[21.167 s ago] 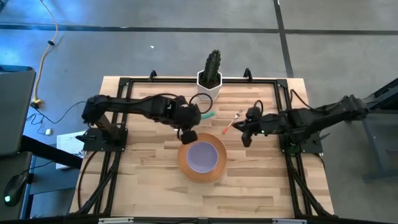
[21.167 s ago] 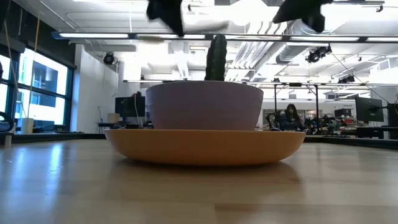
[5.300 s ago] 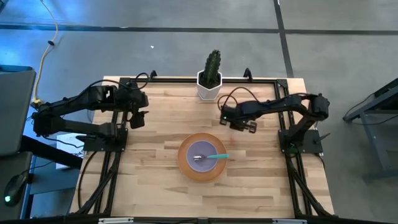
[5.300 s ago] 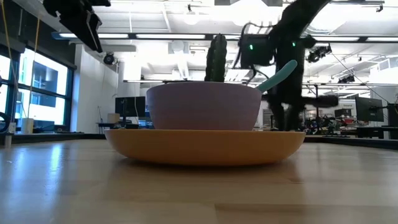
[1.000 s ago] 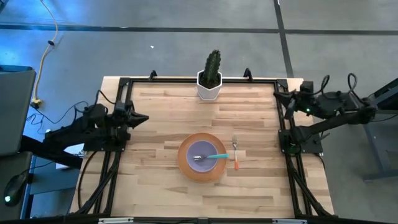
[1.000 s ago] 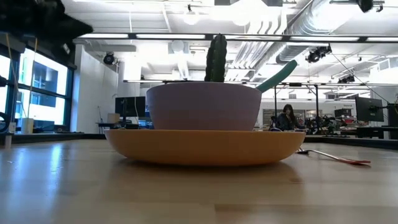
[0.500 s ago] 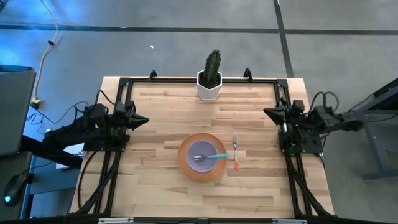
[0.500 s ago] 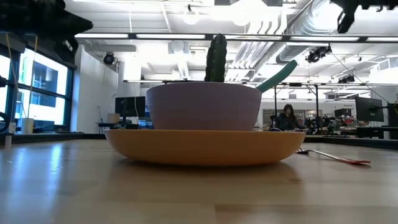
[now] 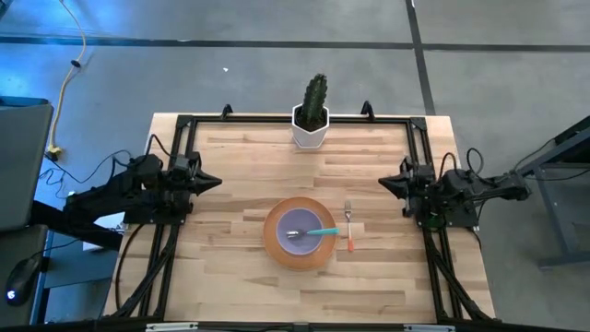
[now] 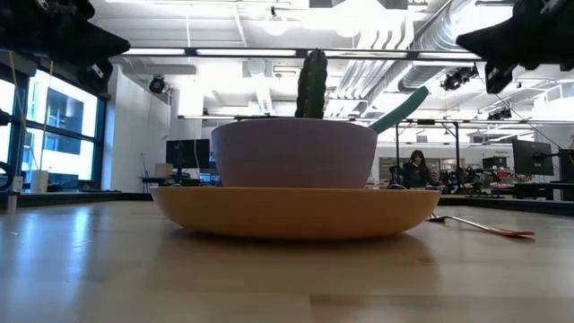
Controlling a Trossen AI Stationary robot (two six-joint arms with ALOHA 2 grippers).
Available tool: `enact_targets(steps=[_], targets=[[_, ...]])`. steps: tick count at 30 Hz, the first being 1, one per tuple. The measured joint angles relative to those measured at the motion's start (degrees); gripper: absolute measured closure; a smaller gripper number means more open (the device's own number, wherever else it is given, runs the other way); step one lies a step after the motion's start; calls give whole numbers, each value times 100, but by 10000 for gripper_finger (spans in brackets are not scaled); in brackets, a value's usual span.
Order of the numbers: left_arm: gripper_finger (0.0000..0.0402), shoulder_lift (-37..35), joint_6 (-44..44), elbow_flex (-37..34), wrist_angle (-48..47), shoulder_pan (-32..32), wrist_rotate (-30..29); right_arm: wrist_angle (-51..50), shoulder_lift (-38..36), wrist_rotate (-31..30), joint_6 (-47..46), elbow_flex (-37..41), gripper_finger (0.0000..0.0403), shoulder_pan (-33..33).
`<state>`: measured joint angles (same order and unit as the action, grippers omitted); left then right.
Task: Set table place
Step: Return to Home Position
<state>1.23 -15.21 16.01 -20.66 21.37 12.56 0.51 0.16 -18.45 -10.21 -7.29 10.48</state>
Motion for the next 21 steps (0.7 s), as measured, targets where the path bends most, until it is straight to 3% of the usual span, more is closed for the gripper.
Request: enact_targets(steps=[7,12,15,21], targets=[[402,0,128,0,-377,0,75,-1105,7,26,-24,0,403,0],[401,0,234,-29,-290,0,334,-1209,7,24,-23,0,403,0],[401,-95,334,-270,-86,-2,585,-1213,7,-52,-49,0,403,0],[401,-87,-15,-1204,1285,-2,454,-1152,7,-266,-427,0,403,0]])
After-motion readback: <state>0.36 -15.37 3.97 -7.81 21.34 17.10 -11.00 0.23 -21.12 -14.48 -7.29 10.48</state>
